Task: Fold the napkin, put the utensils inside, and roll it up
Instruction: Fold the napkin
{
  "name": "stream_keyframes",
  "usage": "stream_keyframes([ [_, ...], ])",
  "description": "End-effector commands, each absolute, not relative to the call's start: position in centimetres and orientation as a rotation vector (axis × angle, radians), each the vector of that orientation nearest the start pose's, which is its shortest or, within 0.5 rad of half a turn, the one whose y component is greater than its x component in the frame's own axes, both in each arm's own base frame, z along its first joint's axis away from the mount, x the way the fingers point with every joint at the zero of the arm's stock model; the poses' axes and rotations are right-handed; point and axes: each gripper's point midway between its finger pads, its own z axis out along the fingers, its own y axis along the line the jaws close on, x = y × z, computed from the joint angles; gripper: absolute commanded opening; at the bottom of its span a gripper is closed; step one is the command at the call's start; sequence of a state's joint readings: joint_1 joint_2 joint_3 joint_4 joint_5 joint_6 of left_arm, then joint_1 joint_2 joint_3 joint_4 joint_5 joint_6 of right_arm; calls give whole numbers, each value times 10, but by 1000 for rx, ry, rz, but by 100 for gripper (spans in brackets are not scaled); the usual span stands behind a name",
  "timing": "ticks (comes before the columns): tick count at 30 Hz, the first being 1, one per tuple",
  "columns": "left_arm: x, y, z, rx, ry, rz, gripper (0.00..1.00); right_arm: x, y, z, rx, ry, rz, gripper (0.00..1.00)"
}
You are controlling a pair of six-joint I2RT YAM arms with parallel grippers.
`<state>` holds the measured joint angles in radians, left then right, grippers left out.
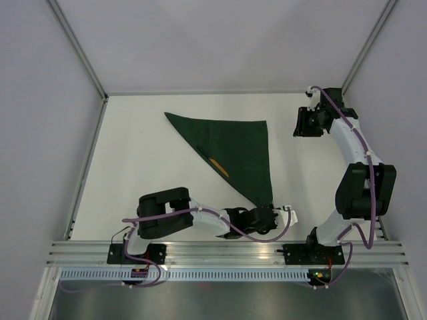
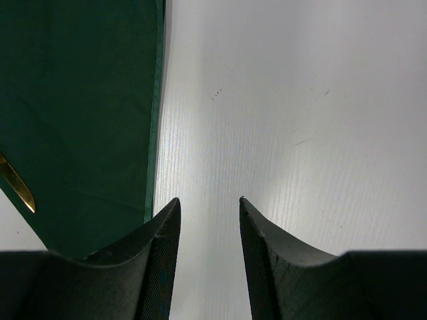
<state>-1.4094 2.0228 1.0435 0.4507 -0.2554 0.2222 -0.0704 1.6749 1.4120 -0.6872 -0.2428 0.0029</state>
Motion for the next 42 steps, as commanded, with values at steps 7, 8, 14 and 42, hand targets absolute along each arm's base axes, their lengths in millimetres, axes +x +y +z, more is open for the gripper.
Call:
stream_keyframes([
  [7,159,-510,98,1190,1631,-699,2,410,10,146,10,2498,268,46],
  [8,165,-509,99,1172,1646,-703,2,410,11,145,7,2498,271,46],
  [14,192,-500,109,1047,1729,-774,2,411,11,144,8,2496,273,46],
  [42,355,-357,141,384,1963,-818,2,409,15,141,-3,2490,303,46],
])
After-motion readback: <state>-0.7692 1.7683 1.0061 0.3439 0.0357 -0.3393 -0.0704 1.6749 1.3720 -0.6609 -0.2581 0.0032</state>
